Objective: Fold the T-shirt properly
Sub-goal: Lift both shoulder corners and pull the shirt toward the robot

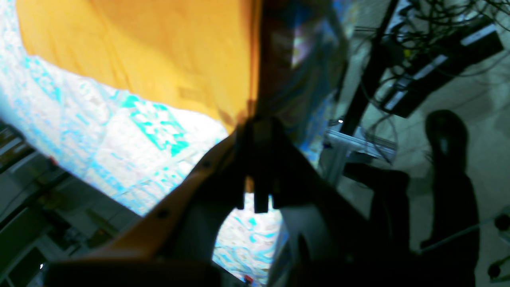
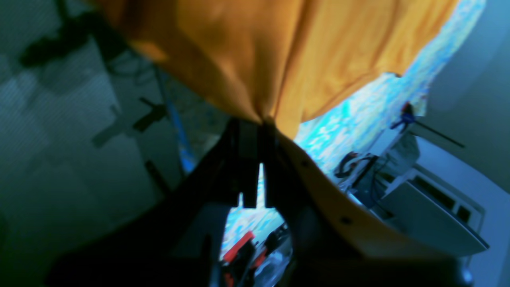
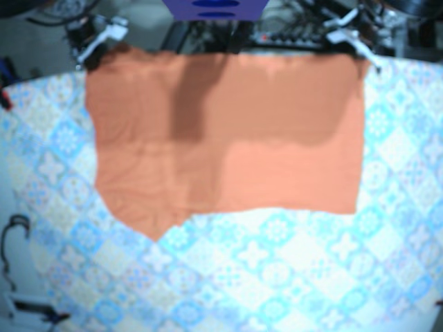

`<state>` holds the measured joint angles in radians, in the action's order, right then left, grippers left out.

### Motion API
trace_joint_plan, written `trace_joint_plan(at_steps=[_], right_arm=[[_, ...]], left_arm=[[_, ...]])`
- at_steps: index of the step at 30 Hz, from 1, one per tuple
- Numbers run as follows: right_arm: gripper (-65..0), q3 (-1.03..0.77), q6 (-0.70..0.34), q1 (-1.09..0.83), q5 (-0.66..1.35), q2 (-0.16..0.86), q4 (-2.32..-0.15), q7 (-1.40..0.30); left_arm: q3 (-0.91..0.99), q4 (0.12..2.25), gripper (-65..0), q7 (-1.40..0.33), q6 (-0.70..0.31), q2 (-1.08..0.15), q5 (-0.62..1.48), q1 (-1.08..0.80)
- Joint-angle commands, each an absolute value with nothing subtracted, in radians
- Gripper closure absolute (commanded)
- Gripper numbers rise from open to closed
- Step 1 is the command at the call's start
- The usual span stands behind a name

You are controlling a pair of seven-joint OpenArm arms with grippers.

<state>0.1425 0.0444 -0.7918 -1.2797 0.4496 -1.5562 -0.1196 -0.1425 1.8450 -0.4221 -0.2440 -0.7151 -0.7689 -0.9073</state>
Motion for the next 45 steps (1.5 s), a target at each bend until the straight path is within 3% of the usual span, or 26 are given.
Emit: trace_joint_plan(at_steps=[1,24,45], right_arm=[[0.0,0.134,0.058,-0.816,-1.280,0.461,-1.570,-0.125],[0.0,0.134,0.053,-0.860,-1.279,0.496,-1.689,-0.131],[0.0,0.142,-0.028,-0.682,-1.280,0.492,-1.689,-0.127]], left_arm=[[-0.136,1.856,0.0,-0.432,-0.236,-0.728,-0.776,-0.921],[-0.076,1.857,0.0,-0.432,-0.234,-0.720,-0.776,-0.957],[-0.076,1.850,0.0,-0.440,-0.242,-0.700,-0.776,-0.694]])
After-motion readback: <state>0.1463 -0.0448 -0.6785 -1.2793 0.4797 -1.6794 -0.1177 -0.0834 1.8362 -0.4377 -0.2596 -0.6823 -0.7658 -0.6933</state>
